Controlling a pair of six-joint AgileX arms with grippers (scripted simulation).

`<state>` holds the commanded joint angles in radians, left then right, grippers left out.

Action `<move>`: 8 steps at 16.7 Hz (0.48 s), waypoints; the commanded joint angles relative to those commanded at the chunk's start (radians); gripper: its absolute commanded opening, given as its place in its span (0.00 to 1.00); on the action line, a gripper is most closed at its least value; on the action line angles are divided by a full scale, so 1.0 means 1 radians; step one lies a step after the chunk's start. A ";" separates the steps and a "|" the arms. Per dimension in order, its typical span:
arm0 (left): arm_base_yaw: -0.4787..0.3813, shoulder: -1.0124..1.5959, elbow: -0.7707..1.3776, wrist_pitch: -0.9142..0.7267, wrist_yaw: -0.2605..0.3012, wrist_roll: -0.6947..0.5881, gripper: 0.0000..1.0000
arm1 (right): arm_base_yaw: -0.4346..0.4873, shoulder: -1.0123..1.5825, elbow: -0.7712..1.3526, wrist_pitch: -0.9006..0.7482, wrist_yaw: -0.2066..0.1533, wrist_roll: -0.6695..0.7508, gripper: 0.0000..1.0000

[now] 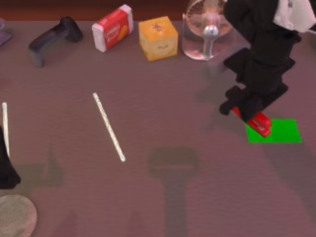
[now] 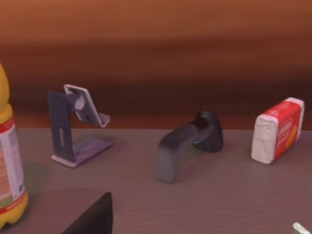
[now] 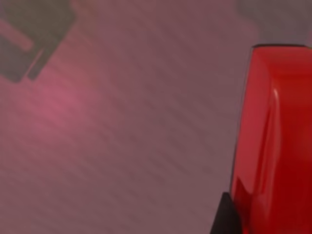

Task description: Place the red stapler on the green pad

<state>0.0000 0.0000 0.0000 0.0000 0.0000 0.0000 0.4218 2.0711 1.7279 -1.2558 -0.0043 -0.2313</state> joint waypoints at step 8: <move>0.000 0.000 0.000 0.000 0.000 0.000 1.00 | -0.130 0.062 0.082 -0.060 0.004 -0.778 0.00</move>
<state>0.0000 0.0000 0.0000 0.0000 0.0000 0.0000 0.2913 2.1332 1.8104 -1.3157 -0.0001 -1.0088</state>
